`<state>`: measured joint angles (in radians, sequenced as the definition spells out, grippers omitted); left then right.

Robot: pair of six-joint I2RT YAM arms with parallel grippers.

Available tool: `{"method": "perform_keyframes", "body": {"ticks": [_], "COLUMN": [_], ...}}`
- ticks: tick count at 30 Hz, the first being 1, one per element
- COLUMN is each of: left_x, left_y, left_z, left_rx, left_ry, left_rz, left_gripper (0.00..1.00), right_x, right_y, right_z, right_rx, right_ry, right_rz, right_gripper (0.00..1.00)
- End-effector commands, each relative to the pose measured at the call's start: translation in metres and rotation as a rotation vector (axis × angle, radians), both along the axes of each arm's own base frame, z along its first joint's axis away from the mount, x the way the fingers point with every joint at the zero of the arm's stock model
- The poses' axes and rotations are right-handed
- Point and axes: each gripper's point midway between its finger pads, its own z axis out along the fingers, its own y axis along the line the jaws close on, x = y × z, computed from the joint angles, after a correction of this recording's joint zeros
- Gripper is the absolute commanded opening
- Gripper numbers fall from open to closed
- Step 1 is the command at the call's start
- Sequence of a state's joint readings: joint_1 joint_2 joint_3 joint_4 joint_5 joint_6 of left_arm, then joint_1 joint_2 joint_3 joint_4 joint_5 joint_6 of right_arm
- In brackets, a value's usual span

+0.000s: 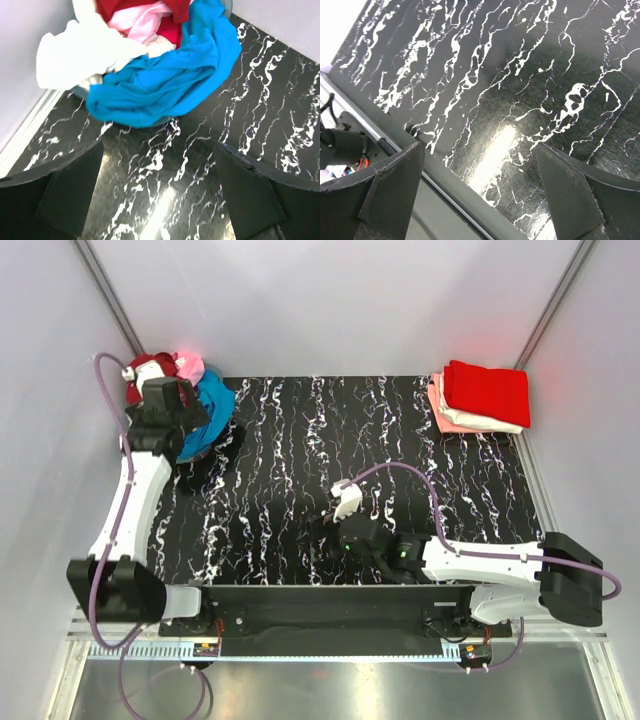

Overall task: Fold and stack the t-shirts
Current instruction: Grab the tshirt from the pile

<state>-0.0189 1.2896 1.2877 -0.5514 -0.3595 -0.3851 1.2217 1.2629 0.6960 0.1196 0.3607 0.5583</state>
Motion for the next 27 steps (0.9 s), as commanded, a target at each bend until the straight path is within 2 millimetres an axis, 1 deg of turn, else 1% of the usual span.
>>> {"method": "perform_keyframes", "body": {"ticks": [1,2,3,4,5,6,7,8,9,10,11,12,13,14,15,16,17,18,19,20,22,24,25,27], "left_x": [0.043,0.051,0.067,0.075,0.088,0.098,0.105,0.115,0.124,0.130,0.138,0.144,0.148,0.153,0.157,0.160,0.163,0.165,0.166,0.166,0.165,0.163,0.161,0.159], "left_y": [-0.008,-0.007,-0.008,-0.009,-0.009,-0.011,-0.010,-0.010,-0.009,-0.010,-0.011,-0.011,-0.012,-0.011,-0.011,-0.009,-0.009,-0.009,0.004,0.006,0.010,0.014,0.016,0.017], "left_z": [0.024,0.021,0.017,0.015,-0.001,0.008,0.006,-0.010,-0.002,-0.006,-0.019,-0.017,-0.021,-0.035,-0.036,-0.041,-0.052,-0.053,-0.055,-0.059,-0.060,-0.060,-0.060,-0.059], "left_rx": [0.021,0.019,0.016,0.019,0.017,0.023,0.035,0.040,0.050,0.061,0.060,0.064,0.073,0.073,0.076,0.078,0.079,0.080,0.085,0.088,0.093,0.094,0.094,0.095], "left_ry": [-0.073,-0.064,-0.053,-0.045,-0.009,-0.027,-0.019,0.020,0.004,0.015,0.039,0.034,0.046,0.076,0.079,0.089,0.109,0.112,0.118,0.128,0.131,0.131,0.131,0.131], "left_rz": [-0.092,-0.096,-0.107,-0.118,-0.127,-0.142,-0.148,-0.151,-0.154,-0.167,-0.178,-0.189,-0.197,-0.196,-0.198,-0.195,-0.192,-0.191,-0.165,-0.158,-0.141,-0.129,-0.126,-0.125], "left_gripper": [0.99,0.98,0.98,0.97,0.94,0.93,0.92,0.91,0.91,0.91,0.90,0.89,0.88,0.87,0.84,0.83,0.82,0.79,0.77,0.74,0.66,0.62,0.56,0.53], "right_x": [0.006,0.003,0.002,0.002,0.002,0.003,0.001,0.000,0.000,-0.001,-0.001,-0.001,-0.001,-0.001,-0.002,-0.002,-0.002,-0.001,-0.001,-0.001,0.000,0.000,-0.001,0.000], "right_y": [0.008,0.012,0.014,0.015,0.016,0.019,0.020,0.022,0.024,0.025,0.026,0.026,0.026,0.026,0.026,0.026,0.026,0.026,0.026,0.025,0.026,0.026,0.026,0.027], "right_z": [0.012,0.013,0.010,0.008,0.006,0.007,0.004,0.005,0.004,0.005,0.004,0.004,0.004,0.003,0.005,0.004,0.005,0.004,0.004,0.002,0.003,0.002,0.001,0.000], "right_rx": [-0.011,-0.002,-0.005,-0.011,-0.023,-0.029,-0.040,-0.038,-0.042,-0.042,-0.042,-0.044,-0.042,-0.045,-0.042,-0.043,-0.039,-0.042,-0.044,-0.047,-0.045,-0.050,-0.052,-0.056], "right_ry": [-0.016,-0.009,-0.008,-0.003,-0.001,0.000,0.002,0.005,0.004,0.003,0.004,0.003,0.004,0.003,0.000,0.000,0.000,0.000,-0.001,0.002,0.000,0.003,0.003,0.005], "right_rz": [-0.016,0.009,0.022,0.025,0.027,0.031,0.042,0.055,0.061,0.072,0.073,0.072,0.073,0.076,0.076,0.076,0.076,0.076,0.077,0.075,0.073,0.071,0.074,0.074], "right_gripper": [1.00,1.00,1.00,1.00,1.00,1.00,1.00,1.00,1.00,1.00,1.00,1.00,1.00,1.00,1.00,0.99,1.00,1.00,1.00,1.00,0.99,1.00,1.00,1.00]}}
